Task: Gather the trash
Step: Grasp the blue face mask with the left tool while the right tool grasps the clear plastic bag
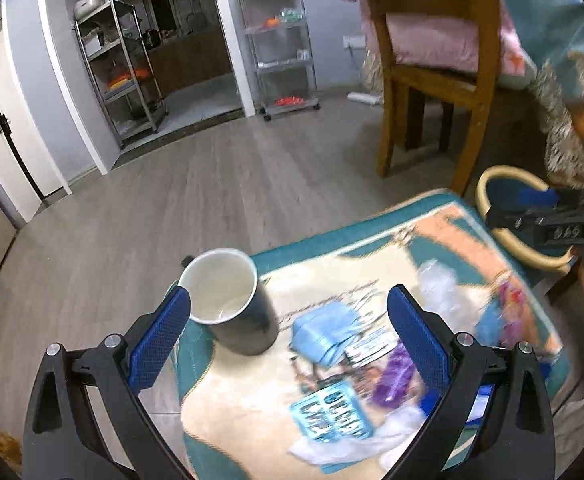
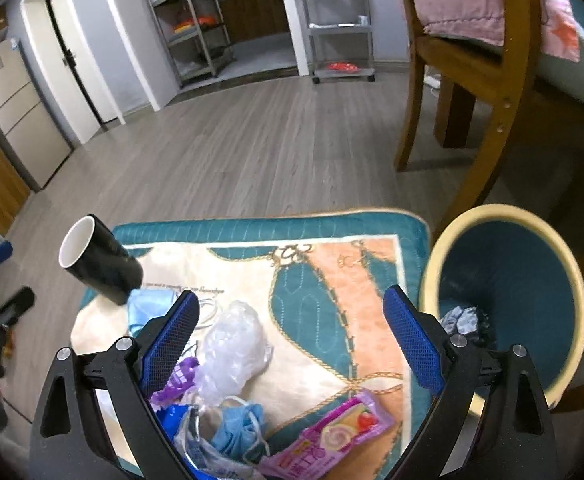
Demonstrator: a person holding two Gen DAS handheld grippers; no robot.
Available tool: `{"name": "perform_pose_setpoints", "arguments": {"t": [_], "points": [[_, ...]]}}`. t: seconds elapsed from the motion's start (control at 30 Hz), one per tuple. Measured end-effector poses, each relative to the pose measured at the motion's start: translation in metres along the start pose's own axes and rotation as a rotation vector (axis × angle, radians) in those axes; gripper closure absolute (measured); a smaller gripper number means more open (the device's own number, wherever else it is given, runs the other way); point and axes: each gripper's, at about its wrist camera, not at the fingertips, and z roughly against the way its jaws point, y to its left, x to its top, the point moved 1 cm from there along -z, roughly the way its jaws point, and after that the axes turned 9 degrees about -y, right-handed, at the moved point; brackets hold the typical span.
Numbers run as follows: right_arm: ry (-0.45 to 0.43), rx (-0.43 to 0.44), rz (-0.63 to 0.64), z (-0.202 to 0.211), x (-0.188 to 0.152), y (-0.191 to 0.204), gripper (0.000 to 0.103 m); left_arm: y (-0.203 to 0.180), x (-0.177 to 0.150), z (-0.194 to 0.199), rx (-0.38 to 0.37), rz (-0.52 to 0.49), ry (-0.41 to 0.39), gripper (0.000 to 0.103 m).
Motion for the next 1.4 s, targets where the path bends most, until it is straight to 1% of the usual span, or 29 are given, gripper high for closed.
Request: {"name": "perform_pose_setpoints", "arguments": {"t": [0.17, 0.3, 0.4, 0.5, 0.67, 0.7, 0.73, 0.77, 0.8, 0.83, 0.87, 0.9, 0.93, 0.97, 1.0, 1.03, 1.13, 1.3, 1.4], "points": [[0.041, 0.017, -0.012, -0.016, -0.008, 0.008, 0.01, -0.001, -0.011, -0.021, -0.013, 0.0, 0.048, 0.006], [0.077, 0.018, 0.032, -0.029, -0.014, 0.02, 0.01, -0.007, -0.021, -0.037, -0.021, 0.017, 0.076, 0.006], [0.104, 0.017, 0.064, -0.038, -0.021, 0.027, 0.01, -0.011, -0.029, -0.049, -0.013, 0.041, 0.084, 0.006], [0.13, 0.011, 0.08, -0.043, -0.026, 0.026, 0.01, -0.018, -0.039, -0.065, 0.005, 0.064, 0.111, 0.006], [0.161, 0.021, 0.081, -0.051, -0.032, 0.023, 0.011, -0.031, -0.052, -0.084, -0.02, 0.038, 0.176, 0.006], [0.166, 0.024, 0.083, -0.053, -0.032, 0.023, 0.013, -0.033, -0.054, -0.087, -0.022, 0.035, 0.189, 0.006], [0.176, 0.03, 0.087, -0.055, -0.034, 0.024, 0.019, -0.034, -0.058, -0.091, -0.024, 0.035, 0.207, 0.006], [0.194, 0.041, 0.091, -0.058, -0.036, 0.025, 0.023, -0.034, -0.059, -0.093, -0.025, 0.037, 0.218, 0.006], [0.207, 0.05, 0.093, -0.06, -0.038, 0.026, 0.031, -0.034, -0.059, -0.096, -0.026, 0.04, 0.226, 0.006], [0.224, 0.063, 0.089, -0.063, -0.04, 0.027, 0.036, -0.033, -0.061, -0.099, -0.026, 0.047, 0.236, 0.006], [0.241, 0.082, 0.077, -0.066, -0.042, 0.028, 0.038, -0.032, -0.062, -0.101, -0.024, 0.051, 0.24, 0.006], [0.252, 0.1, 0.065, -0.068, -0.043, 0.028, 0.045, -0.03, -0.063, -0.103, -0.019, 0.059, 0.245, 0.006], [0.264, 0.118, 0.049, -0.069, -0.043, 0.028, 0.056, -0.027, -0.064, -0.104, -0.016, 0.066, 0.247, 0.006], [0.274, 0.126, 0.037, -0.071, -0.044, 0.027, 0.063, -0.026, -0.065, -0.105, -0.015, 0.076, 0.248, 0.006], [0.285, 0.131, 0.022, -0.072, -0.044, 0.026, 0.078, -0.024, -0.065, -0.106, -0.014, 0.087, 0.25, 0.006], [0.283, 0.129, 0.015, -0.071, -0.043, 0.025, 0.086, -0.023, -0.066, -0.107, -0.011, 0.1, 0.254, 0.006], [0.25, 0.116, 0.005, -0.066, -0.036, 0.019, 0.092, -0.023, -0.066, -0.109, -0.008, 0.112, 0.253, 0.006], [0.193, 0.087, 0.001, -0.057, -0.024, 0.007, 0.092, -0.025, -0.067, -0.115, 0.013, 0.124, 0.26, 0.006], [0.171, 0.088, -0.02, -0.052, -0.02, -0.001, 0.092, -0.03, -0.065, -0.123, 0.023, 0.129, 0.262, 0.006]]}}
